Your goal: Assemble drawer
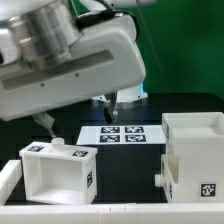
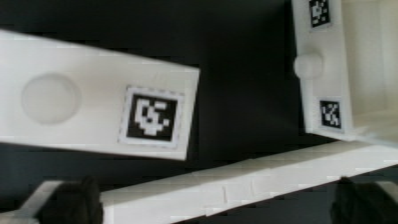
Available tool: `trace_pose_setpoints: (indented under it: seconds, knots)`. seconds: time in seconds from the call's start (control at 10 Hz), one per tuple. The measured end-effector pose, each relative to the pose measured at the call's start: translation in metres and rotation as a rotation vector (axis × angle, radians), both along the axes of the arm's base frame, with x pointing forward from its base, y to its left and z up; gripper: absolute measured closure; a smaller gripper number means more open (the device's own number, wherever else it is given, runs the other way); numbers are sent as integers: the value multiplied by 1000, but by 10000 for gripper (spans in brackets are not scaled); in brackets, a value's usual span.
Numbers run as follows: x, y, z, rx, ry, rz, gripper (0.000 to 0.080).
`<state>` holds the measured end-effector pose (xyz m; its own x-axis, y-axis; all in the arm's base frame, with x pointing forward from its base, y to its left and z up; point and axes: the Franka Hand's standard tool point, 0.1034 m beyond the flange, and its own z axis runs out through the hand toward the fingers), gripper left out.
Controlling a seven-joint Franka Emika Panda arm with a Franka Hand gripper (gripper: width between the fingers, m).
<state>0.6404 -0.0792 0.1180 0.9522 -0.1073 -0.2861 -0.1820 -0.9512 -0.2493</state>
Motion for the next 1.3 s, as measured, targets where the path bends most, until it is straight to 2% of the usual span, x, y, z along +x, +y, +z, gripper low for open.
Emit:
trace_pose_setpoints:
  seconds: [0.1, 0.2, 0.5, 0.6, 0.7, 0.8, 0.9, 1.1, 1.3]
  knots:
    - [4, 0, -12, 18, -14, 4, 150]
    - [4, -1, -17, 16, -33, -5, 150]
    - [5, 0, -16, 17, -32, -2, 150]
    - [3, -2, -20, 19, -28, 4, 150]
    - [2, -15, -31, 23, 2, 10, 150]
    - [12, -24, -35, 22, 17, 8, 150]
    - [18, -24, -38, 24, 30, 0, 150]
    - [5, -20, -60, 37, 128, -50, 150]
    - [-7, -6, -74, 35, 143, -46, 150]
